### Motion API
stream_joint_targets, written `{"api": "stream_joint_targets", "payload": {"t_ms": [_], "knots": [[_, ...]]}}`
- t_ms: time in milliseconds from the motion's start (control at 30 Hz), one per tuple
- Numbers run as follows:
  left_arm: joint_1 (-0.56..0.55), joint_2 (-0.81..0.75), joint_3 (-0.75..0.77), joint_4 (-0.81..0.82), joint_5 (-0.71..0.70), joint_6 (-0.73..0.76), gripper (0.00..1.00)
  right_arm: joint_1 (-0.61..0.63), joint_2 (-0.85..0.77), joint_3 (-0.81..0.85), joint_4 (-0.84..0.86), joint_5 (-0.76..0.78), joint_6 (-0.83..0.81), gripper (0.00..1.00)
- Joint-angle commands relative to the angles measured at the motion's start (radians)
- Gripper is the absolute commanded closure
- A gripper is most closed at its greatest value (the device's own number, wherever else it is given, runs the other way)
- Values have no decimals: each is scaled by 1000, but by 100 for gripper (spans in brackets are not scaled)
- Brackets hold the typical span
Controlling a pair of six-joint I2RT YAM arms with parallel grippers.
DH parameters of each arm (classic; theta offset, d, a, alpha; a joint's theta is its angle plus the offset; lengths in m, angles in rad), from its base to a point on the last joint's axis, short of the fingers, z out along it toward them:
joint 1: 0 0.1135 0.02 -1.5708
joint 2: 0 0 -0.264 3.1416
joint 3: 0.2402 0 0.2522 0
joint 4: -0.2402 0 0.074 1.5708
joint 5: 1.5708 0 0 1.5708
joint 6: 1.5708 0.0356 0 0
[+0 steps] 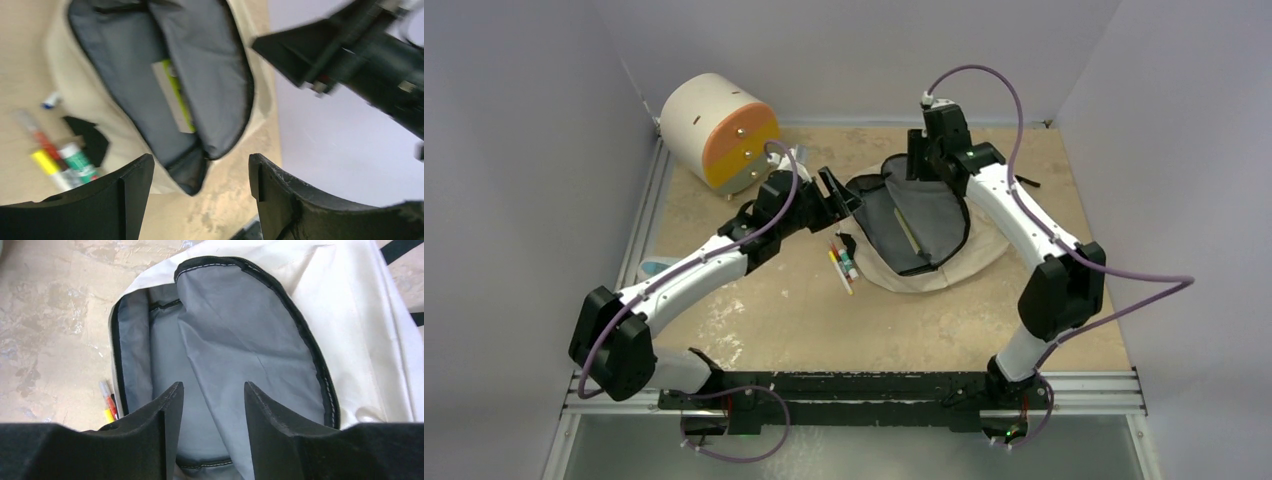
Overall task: Pack the student bag
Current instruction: Place the book in the student bag.
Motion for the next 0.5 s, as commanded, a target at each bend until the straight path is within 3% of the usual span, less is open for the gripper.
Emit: {"api": "stream_joint_targets", "payload": {"t_ms": [0,200,467], "knots": [[31,-14,-7,-163,-50,148,32,-24,-84,-65,62,85,25,47],[38,-11,-17,-200,-21,183,32,-112,-76,-145,71,153,18,35],[39,47,27,-196,21,180,33,-215,-30,-148,98,46,-30,29]]}}
